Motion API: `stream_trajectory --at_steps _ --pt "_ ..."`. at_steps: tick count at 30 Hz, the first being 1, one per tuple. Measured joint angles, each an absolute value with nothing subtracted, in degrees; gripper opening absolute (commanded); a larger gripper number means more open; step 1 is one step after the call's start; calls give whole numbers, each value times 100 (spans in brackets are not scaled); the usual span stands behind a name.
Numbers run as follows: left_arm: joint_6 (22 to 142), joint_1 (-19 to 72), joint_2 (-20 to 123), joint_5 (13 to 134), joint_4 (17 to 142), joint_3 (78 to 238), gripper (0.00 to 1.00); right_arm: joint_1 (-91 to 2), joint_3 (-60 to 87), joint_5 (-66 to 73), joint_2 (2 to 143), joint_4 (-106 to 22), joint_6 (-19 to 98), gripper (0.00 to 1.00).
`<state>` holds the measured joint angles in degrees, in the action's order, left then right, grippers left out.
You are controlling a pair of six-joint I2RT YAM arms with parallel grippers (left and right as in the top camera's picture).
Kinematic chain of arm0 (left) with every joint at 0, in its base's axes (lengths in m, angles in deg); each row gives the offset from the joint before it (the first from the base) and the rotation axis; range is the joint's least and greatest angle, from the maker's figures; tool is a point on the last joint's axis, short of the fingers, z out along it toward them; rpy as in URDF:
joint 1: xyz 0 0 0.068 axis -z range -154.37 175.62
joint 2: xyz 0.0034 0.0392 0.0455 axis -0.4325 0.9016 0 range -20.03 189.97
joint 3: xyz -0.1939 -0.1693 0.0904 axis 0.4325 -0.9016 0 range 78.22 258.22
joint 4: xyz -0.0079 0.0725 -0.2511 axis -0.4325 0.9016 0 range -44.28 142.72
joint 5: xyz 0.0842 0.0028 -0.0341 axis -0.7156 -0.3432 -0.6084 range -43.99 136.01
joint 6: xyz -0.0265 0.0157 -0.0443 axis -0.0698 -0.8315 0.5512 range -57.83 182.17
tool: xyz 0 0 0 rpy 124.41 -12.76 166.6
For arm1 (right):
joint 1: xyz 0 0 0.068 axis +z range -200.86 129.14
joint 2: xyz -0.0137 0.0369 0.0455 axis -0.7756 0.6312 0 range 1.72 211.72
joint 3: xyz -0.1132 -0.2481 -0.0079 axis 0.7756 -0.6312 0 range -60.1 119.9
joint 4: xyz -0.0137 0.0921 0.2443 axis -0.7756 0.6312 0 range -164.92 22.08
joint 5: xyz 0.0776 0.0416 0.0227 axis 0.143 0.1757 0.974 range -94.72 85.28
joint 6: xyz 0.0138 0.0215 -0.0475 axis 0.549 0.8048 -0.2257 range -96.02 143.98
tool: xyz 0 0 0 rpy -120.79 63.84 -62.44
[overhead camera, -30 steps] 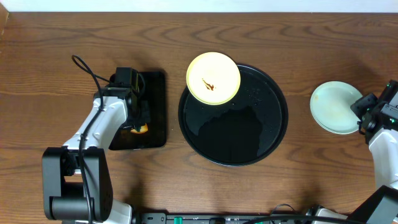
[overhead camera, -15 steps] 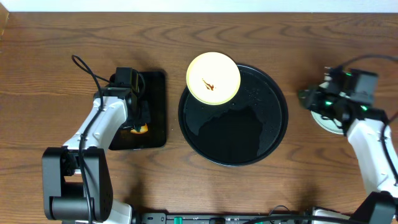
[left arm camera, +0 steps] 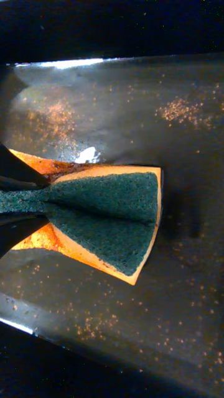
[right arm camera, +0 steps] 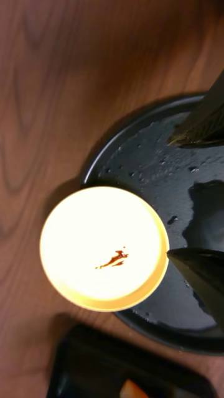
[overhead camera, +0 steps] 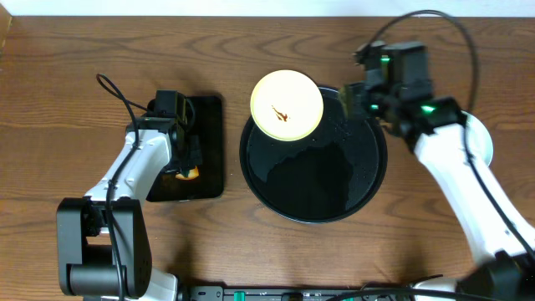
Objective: Clean dirty plates on tray and stack at the side
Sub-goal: 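Move the right gripper to the yellow plate and grip its rim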
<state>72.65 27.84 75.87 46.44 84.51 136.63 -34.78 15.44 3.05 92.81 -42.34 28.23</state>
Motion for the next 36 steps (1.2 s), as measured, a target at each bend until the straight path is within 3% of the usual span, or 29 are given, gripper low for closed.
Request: stream_trajectory --at_steps 16,18,25,36 --pt "7265 2784 7587 4644 8451 13663 12 -3325 1544 275 11648 -5609 3806 46" --pt "7265 2784 7587 4644 8451 13663 13 -3319 1544 327 11777 -5659 3916 41" --pt "7265 2784 7587 4644 8453 13663 13 -3304 1542 421 11980 -5722 4237 3" --pt "7265 2784 7587 4646 8453 13663 13 -3236 1623 594 11958 -4935 4379 1"
